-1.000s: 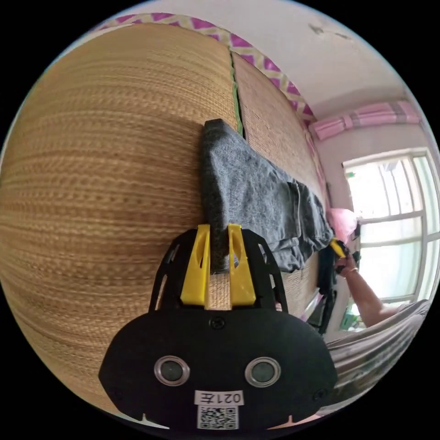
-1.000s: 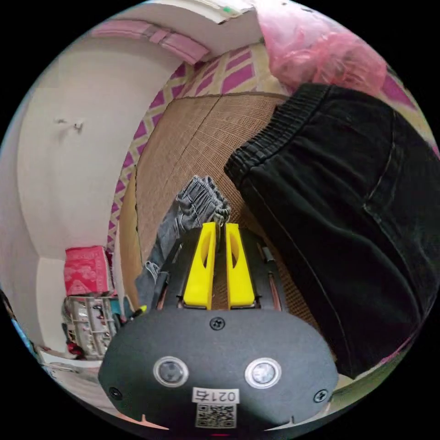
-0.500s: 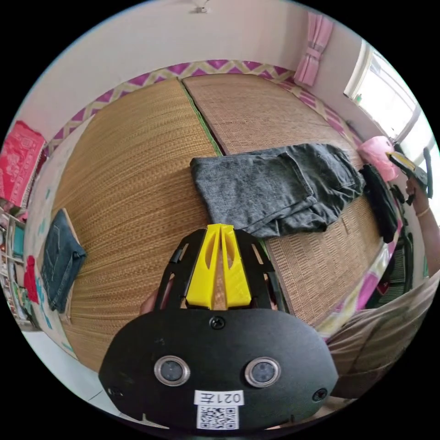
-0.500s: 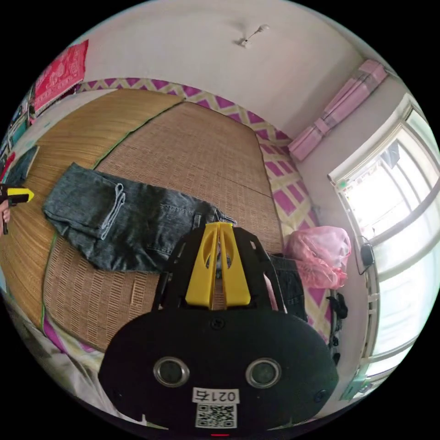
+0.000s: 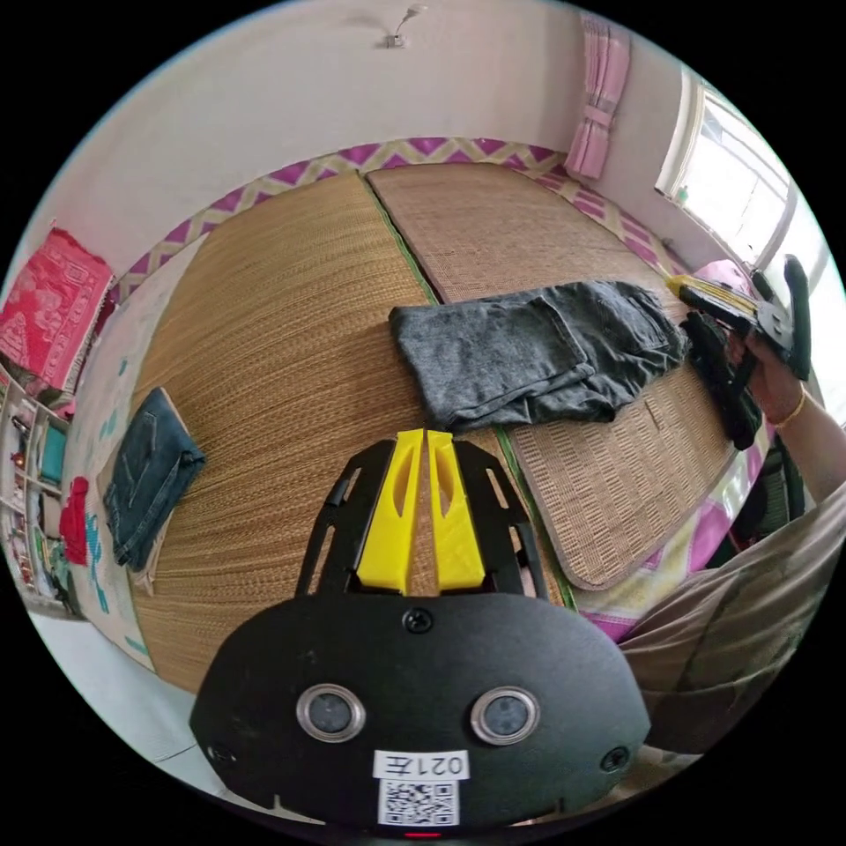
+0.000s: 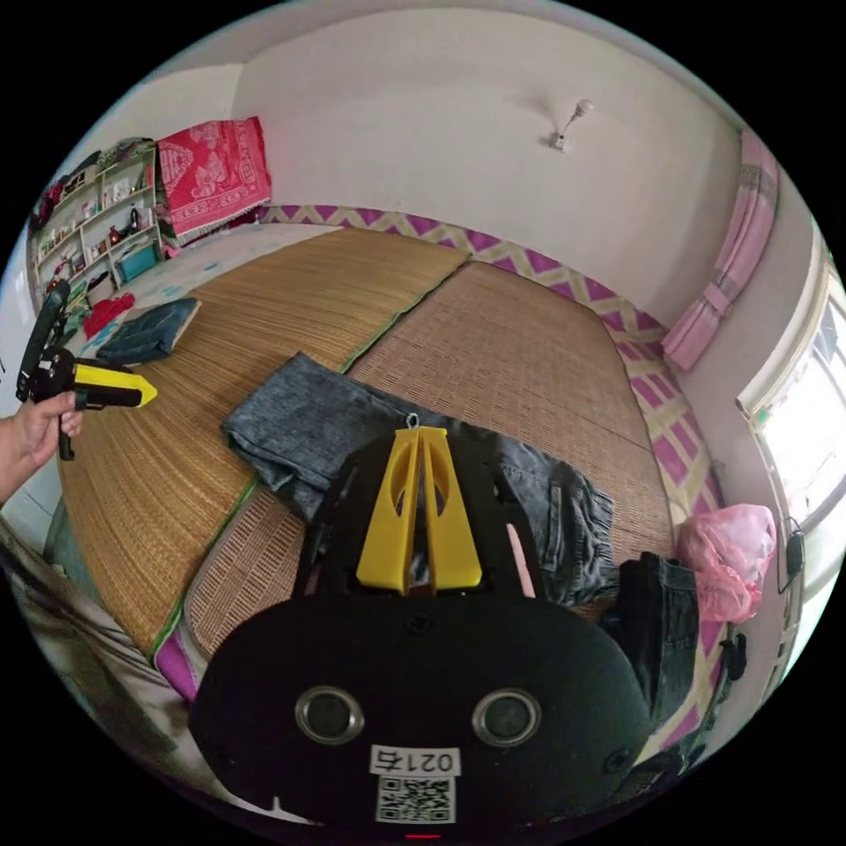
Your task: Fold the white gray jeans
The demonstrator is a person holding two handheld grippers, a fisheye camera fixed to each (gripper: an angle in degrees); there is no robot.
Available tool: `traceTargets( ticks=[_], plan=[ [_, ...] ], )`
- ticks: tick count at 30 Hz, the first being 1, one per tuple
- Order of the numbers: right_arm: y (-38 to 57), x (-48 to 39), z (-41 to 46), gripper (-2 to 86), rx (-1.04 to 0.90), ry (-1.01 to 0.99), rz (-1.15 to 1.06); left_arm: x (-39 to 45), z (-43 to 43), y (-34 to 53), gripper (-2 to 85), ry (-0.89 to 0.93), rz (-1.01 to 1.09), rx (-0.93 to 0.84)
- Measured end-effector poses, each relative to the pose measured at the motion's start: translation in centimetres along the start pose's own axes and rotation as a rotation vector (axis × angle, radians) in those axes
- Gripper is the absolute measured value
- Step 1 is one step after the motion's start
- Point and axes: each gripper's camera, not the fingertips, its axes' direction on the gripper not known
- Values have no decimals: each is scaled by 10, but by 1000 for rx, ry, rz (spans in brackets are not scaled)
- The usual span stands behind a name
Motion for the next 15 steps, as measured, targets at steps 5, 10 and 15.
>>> traceTargets(
  ticks=[5, 10, 15],
  plan=[
    [-27, -10, 7, -9, -47, -58, -9, -18, -35, 41, -10, 22, -26, 113],
    [-50, 24, 40, 4, -238, -74, 139, -47, -54, 80, -10, 30, -101, 66],
    [-50, 86, 86, 127, -419, -192, 311, -85, -66, 132, -9, 56, -169, 10]
  ],
)
